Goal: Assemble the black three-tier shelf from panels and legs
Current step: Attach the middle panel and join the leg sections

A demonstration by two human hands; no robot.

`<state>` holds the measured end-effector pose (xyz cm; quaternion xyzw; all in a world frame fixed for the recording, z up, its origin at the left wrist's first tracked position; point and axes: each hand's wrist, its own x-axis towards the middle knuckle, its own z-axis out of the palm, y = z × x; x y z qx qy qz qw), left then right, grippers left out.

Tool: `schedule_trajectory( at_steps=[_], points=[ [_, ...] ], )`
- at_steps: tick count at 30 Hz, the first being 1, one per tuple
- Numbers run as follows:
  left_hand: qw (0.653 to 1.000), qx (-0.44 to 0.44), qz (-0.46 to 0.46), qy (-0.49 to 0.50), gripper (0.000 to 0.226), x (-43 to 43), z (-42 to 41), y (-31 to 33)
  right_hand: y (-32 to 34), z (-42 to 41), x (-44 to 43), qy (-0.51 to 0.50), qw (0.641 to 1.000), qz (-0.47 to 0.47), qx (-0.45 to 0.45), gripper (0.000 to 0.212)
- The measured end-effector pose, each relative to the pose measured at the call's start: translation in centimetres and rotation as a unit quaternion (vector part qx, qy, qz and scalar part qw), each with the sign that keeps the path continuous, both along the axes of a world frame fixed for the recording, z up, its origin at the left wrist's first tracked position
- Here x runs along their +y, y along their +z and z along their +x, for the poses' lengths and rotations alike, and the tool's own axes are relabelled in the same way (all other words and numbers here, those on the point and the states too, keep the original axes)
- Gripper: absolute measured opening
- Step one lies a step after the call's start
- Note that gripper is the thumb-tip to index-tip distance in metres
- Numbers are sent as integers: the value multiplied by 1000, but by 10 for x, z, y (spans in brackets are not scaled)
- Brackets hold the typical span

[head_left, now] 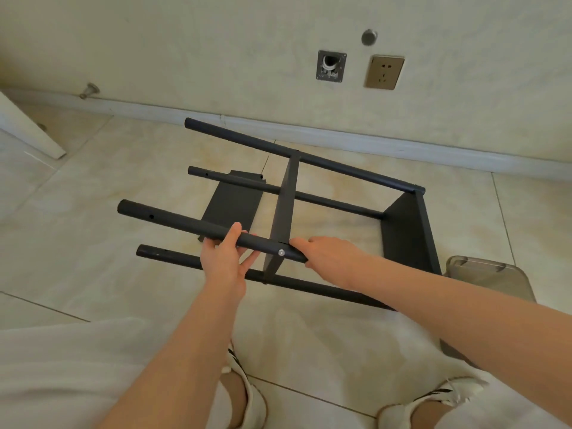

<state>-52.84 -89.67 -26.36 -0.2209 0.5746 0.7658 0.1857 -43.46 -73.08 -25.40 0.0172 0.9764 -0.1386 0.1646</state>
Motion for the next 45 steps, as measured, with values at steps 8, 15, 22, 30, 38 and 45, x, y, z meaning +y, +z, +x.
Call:
schedule_trajectory(
  at_steps=[8,15,22,30,38,45],
  points=[
    [989,124,-52,-69,38,11,-19,76,52,-3,0,-65,994,-77,52,33],
    [965,201,-87,-146,38,22,-12,117,65,12,7,-107,980,-149,74,35],
    [912,277,-149,-262,36,35,-5,146,78,23,23,-142,968,-208,16,29],
    [821,344,-216,-401,31,34,-17,167,122,50,98,-240,965,-85,59,17],
    [784,364,-278,-418,23,27,-24,175,149,76,161,-448,868,-166,137,56],
    [762,386,-301,-423,21,24,-27,171,151,65,154,-421,862,-200,197,43]
  ],
)
